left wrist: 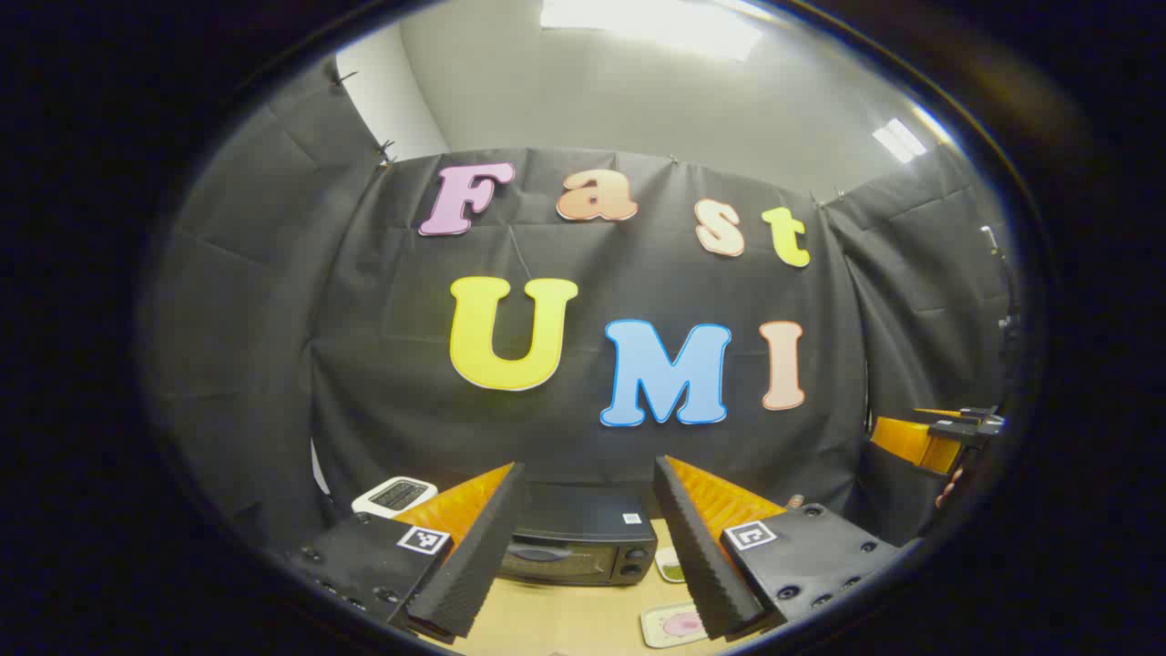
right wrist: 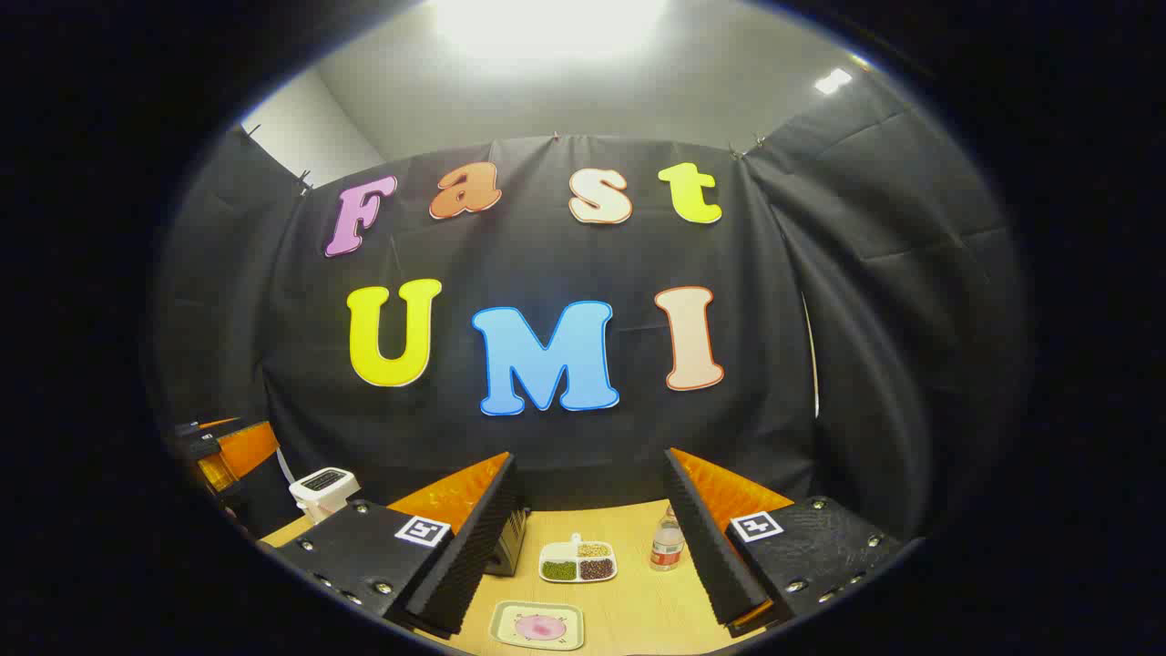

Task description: Open the electric oven with the left hand, put the food in, and close the electric oven.

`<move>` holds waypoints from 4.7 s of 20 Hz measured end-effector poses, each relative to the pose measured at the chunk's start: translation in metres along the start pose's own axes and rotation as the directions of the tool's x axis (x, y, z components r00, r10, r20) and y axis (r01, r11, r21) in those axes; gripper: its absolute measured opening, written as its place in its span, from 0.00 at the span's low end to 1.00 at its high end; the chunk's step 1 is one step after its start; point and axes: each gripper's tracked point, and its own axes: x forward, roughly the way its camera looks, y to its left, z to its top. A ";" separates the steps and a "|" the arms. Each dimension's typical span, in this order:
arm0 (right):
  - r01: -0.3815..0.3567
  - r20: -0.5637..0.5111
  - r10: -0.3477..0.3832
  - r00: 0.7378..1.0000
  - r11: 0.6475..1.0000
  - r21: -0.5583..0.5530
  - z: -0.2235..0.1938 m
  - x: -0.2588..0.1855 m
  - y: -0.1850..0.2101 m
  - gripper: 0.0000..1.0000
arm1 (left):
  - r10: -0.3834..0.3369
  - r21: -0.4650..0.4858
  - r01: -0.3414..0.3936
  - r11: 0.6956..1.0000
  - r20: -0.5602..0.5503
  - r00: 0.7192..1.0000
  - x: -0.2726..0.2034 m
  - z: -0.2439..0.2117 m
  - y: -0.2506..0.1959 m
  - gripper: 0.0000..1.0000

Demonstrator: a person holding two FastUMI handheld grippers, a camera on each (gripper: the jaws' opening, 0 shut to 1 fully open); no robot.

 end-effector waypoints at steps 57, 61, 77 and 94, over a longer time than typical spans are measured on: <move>0.075 -0.196 -0.093 0.976 0.992 -0.097 -0.075 0.052 0.010 0.96 | -0.003 0.072 0.049 0.996 -0.533 0.846 0.214 -0.306 0.090 0.95; 0.066 -0.193 -0.082 0.978 0.994 -0.088 -0.074 0.052 0.011 0.96 | -0.008 0.076 0.056 0.996 -0.531 0.847 0.195 -0.308 0.089 0.99; 0.021 -0.207 -0.041 0.977 0.995 -0.098 -0.073 0.035 0.019 0.96 | 0.002 0.082 0.065 0.995 -0.635 0.773 0.100 -0.363 0.094 0.99; -0.043 -0.478 0.025 0.878 0.999 -0.027 -0.147 0.029 0.021 0.96 | 0.013 0.034 0.002 0.999 -0.435 0.900 0.077 -0.244 0.102 0.97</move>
